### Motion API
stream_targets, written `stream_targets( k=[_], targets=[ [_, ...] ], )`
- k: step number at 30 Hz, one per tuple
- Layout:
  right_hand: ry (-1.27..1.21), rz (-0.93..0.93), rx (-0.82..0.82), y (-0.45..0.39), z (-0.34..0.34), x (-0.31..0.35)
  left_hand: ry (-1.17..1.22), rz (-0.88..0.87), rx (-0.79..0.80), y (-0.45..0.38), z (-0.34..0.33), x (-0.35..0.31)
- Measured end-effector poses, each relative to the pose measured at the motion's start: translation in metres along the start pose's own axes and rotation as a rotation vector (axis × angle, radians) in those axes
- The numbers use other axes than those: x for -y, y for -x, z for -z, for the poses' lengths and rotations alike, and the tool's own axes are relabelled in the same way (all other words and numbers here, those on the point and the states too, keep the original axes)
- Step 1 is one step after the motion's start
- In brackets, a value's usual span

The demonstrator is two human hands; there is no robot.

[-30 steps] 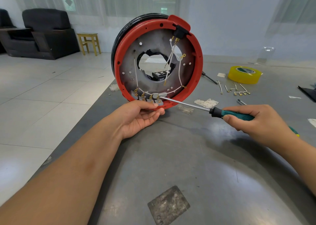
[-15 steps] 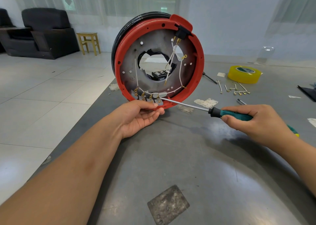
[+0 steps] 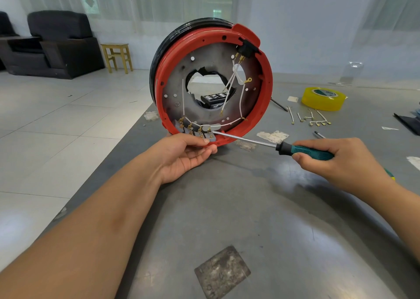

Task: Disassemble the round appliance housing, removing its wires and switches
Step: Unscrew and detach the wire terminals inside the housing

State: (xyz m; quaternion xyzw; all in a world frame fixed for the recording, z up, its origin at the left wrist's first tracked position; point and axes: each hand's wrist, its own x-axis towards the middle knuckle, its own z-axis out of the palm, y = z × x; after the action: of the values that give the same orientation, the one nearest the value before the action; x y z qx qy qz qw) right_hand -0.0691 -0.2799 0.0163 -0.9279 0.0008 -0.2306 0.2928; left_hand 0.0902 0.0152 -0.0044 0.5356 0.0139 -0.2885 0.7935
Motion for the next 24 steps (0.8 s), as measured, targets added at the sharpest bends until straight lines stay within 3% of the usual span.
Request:
stream_targets(
  k=[14,24],
  targets=[
    [0.208,0.061,-0.058,0.0035,-0.0086,0.0048,-0.011,0.012,0.026,0.0009,-0.0011,-0.0002],
    [0.045,0.024,-0.009,0.003,0.0012,0.0064,0.027,-0.008,-0.015,-0.0006,-0.002,0.0008]
  ],
)
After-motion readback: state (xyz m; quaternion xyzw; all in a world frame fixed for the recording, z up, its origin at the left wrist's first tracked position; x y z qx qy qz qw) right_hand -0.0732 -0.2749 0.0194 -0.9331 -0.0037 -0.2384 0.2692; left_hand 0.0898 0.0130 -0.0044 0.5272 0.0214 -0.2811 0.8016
